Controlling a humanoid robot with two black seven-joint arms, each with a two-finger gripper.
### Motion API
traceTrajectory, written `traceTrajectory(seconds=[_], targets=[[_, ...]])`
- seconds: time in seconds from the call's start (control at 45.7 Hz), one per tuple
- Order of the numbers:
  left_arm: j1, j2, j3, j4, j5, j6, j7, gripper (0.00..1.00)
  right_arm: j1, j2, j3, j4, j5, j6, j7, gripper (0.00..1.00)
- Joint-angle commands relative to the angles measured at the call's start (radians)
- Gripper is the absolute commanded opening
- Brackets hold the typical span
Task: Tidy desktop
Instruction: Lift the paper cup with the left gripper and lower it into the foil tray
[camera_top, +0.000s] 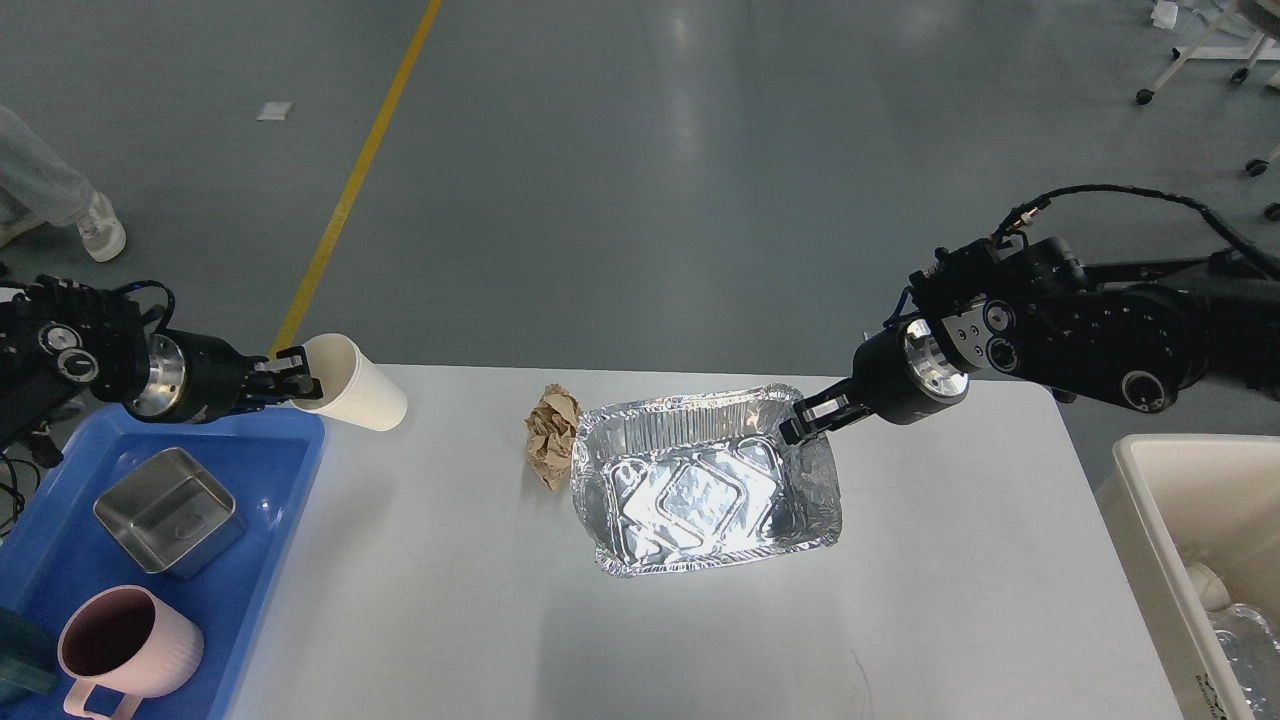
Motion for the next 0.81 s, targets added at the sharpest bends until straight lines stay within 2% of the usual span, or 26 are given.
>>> traceTrajectory(seconds=[0.0,0.241,0.394,0.459,0.591,0.787], targets=[[-0.064,0.065,-0.044,-0.026,-0.019,-0.099,-0.003,0.02,0.002,0.009,0.0,-0.003,0.002,0.0,0.0,0.0],[-0.193,0.157,-0.058,-0.075,-0.099,-0.212,-0.009,0.03,0.008,0.01,0.0,-0.003,0.002,0.0,0.0,0.0],[-0.312,0.153,-0.045,-0.078,-0.121,-0.212,-0.049,0.03,0.011,0.012,0.0,-0.003,0.002,0.0,0.0,0.0],[-0.351,0.142,-0.042,-0.077,-0.122,-0.212,-0.053,0.03,0.016,0.017,0.0,-0.003,0.002,0.0,0.002,0.0],[-0.43,0.032,-0.009,-0.075,-0.124,-0.212,-0.056,0.03,0.019,0.03,0.0,-0.011,0.003,0.0,0.002,0.0],[-0.541,-0.18,0.14,-0.049,-0.121,-0.212,-0.056,0.03,0.023,0.035,0.002,-0.012,0.005,0.0,0.002,0.0]])
